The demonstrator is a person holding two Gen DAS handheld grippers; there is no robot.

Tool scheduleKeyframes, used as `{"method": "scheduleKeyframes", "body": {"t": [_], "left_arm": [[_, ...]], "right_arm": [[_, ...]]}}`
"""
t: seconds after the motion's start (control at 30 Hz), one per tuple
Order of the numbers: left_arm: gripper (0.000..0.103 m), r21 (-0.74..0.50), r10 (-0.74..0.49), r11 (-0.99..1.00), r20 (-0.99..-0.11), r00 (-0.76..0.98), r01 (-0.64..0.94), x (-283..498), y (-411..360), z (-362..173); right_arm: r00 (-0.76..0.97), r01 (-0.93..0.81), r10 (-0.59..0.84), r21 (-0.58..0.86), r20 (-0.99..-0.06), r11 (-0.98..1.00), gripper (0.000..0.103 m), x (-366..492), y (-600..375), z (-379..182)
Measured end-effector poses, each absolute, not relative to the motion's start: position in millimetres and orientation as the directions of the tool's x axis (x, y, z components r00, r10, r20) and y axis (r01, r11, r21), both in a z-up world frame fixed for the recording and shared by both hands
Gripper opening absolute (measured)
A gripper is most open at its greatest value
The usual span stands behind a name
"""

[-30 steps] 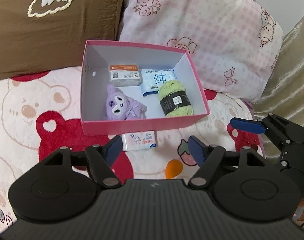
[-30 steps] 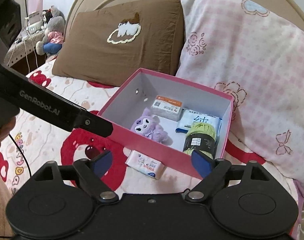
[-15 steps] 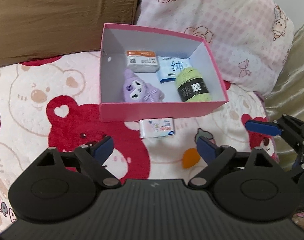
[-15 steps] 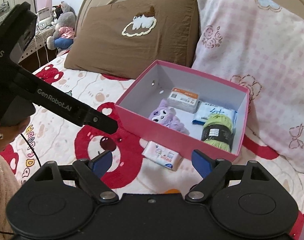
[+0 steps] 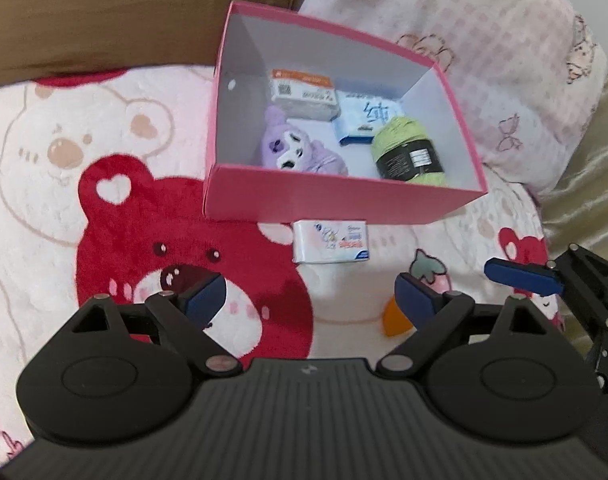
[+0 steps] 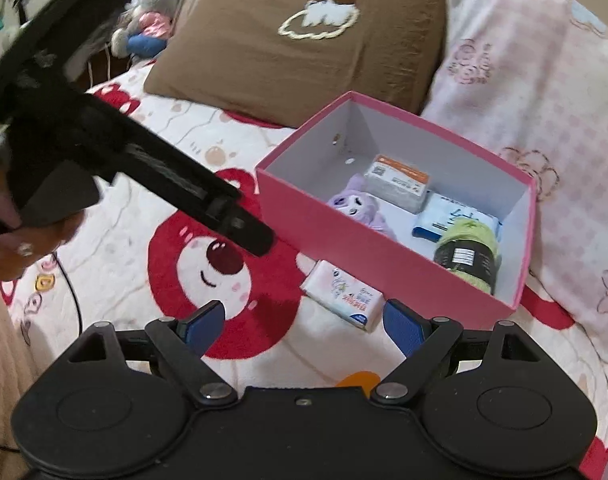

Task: Organize objects
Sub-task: 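Move the open left tool down toward the white tissue pack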

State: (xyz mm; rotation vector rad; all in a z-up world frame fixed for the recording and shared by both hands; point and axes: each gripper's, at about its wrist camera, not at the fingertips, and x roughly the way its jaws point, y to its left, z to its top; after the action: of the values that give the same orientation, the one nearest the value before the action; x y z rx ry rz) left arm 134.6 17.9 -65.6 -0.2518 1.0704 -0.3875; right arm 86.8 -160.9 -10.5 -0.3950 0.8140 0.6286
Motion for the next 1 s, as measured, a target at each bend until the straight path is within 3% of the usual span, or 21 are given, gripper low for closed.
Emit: {"method": "scheduleKeyframes", "body": {"t": [0.17, 0.37, 1.0], "left_arm": [[0.092, -0.371, -0.434, 0.9, -0.794, 0.425, 0.226, 134.1, 9.1, -82.1], [0.092, -0.261, -0.366, 0.925, -0.802, 0.472, 0.275, 133.7, -3.8, -98.3], [0.09, -0.375, -0.431, 0.901, -0.705, 0.564, 0.22, 167.2, 4.8, -156.5]], "right_arm": [[0.526, -0.649, 0.361, -0.088, -0.77, 0.756, 0.089, 92.4, -156.6, -26.7], [0.537, -0.617, 0.344, -0.08, -0.771, 0.783, 0.089, 101.1, -157.4, -46.9], [0.525, -0.592, 0.311, -0.077, -0.792, 0.802, 0.089, 147.4, -162.4, -123.3]]}}
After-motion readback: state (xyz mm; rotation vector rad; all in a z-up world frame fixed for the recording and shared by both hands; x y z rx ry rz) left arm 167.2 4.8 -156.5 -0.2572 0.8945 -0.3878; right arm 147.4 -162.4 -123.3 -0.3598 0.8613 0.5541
